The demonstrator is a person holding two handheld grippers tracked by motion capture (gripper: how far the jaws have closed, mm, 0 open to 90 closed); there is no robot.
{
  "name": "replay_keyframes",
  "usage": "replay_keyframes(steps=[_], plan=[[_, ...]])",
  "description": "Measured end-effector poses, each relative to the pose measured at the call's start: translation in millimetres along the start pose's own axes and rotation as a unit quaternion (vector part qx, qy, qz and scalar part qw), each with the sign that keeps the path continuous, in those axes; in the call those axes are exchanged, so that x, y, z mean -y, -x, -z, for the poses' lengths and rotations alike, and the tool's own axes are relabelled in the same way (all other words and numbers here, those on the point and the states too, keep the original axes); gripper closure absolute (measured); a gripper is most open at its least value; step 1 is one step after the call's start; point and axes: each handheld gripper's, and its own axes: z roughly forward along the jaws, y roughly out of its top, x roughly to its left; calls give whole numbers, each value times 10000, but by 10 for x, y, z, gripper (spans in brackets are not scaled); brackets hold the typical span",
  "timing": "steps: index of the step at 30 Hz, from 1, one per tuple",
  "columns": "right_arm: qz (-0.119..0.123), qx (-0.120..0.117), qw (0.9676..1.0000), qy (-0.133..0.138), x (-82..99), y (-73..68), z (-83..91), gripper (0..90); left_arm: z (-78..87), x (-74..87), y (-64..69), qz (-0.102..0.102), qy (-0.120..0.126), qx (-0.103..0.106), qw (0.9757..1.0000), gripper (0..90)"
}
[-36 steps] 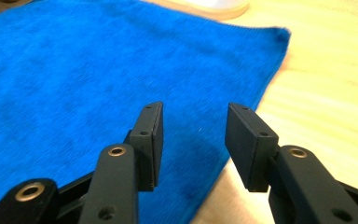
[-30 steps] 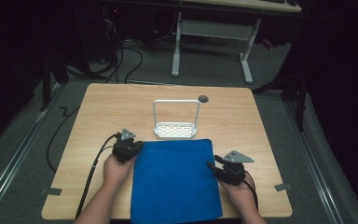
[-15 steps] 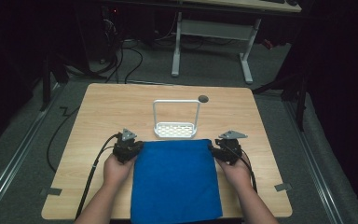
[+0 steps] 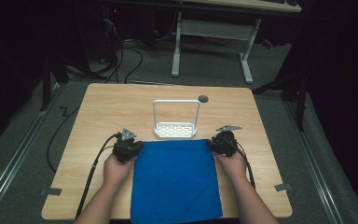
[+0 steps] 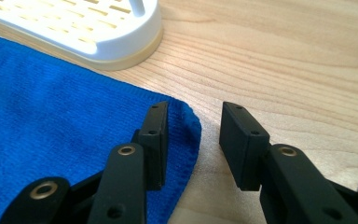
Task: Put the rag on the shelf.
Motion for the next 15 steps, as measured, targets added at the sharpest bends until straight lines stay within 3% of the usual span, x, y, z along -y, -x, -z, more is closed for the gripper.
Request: replay_keyframes(steps=[3,6,10,15], plan=[[117,18,9999,-18,-13,-24,-14,684,0,0,-3,14,2,13,10000,845],[439,118,9990,-47,-10,-100,-18,791,0,0,-1,10,3,8,10000,845],[442,68,9990,-53,-13,-127,-24,872,2,0,-21,80,-15,79,9999,846],[526,178,9985,13,-7,-168,10,886,10,2,-50,165,30,200,9997,868]])
